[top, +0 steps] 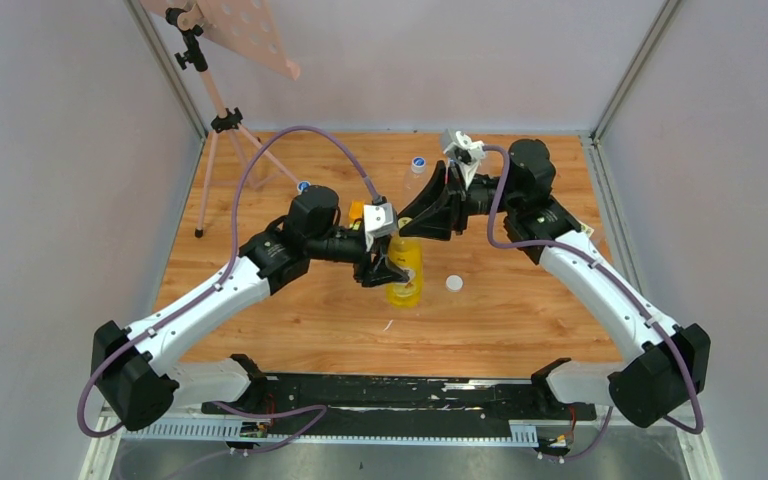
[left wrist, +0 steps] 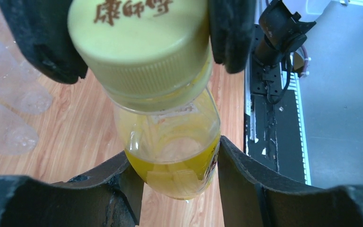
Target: Screw on the bottle caps
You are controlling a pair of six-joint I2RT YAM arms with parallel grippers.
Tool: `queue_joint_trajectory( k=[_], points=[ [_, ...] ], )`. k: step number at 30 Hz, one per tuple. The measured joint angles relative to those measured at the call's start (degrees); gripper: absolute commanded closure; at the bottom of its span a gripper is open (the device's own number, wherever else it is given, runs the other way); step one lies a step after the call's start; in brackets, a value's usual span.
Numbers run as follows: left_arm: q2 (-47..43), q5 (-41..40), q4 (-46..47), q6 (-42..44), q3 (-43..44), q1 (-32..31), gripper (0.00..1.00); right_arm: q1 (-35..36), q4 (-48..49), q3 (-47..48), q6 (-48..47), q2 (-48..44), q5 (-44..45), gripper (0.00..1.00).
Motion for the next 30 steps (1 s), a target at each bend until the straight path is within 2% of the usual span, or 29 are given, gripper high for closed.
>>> queue_joint_trajectory(
  k=[4,8,11,15,18,19,22,23,27,28,29,30],
  points=[
    [0.0,-3.2,-1.7,-0.1,0.9,-0.2,1.00,0.6,-3.5,1.1,-1.5,0.1,2.8,1.00],
    [0.0,-12.4,-3.7,-0.5,1.9,-1.6,1.00,3.4,-8.2,1.8,-4.5,-0.7,13.2,1.00],
    [-0.2,-23.1,-4.4,-2.1,2.2,-3.7,1.00,8.8,-11.3,1.1,-6.5,-2.8,29.9,1.00],
    [-1.1,-36.8,-3.7,-4.1,2.2,-6.3,1.00,16.1,-10.5,-1.1,-5.9,-5.7,55.0,1.00],
    [-1.1,-42.7,-2.7,-5.1,2.2,-7.8,0.97,18.7,-7.9,-3.0,-3.9,-6.5,63.7,1.00],
    [-1.0,-43.6,-2.4,-5.3,1.9,-8.1,0.94,19.1,-7.0,-3.7,-3.4,-6.6,65.2,1.00],
    [-1.0,-45.4,-0.9,-5.4,0.4,-8.5,0.72,19.8,-5.6,-5.2,-2.3,-6.7,67.9,1.00],
    [-1.2,-45.4,-0.4,-5.4,-0.1,-8.5,0.69,19.9,-5.4,-5.4,-2.2,-6.7,68.4,1.00],
    [-3.2,-45.3,3.8,-5.2,-4.6,-8.6,0.47,20.3,-5.7,-6.0,-2.3,-6.8,68.5,1.00],
    [-4.3,-45.0,5.0,-5.1,-6.2,-8.6,0.37,20.4,-6.0,-6.1,-2.3,-6.8,68.0,1.00],
    [-5.2,-44.6,5.8,-5.0,-7.2,-8.6,0.33,20.4,-6.2,-6.1,-2.3,-6.8,67.5,1.00],
    [-6.3,-44.3,7.2,-4.9,-8.7,-8.6,0.26,20.4,-6.3,-6.1,-2.3,-6.9,67.1,1.00]
  ],
)
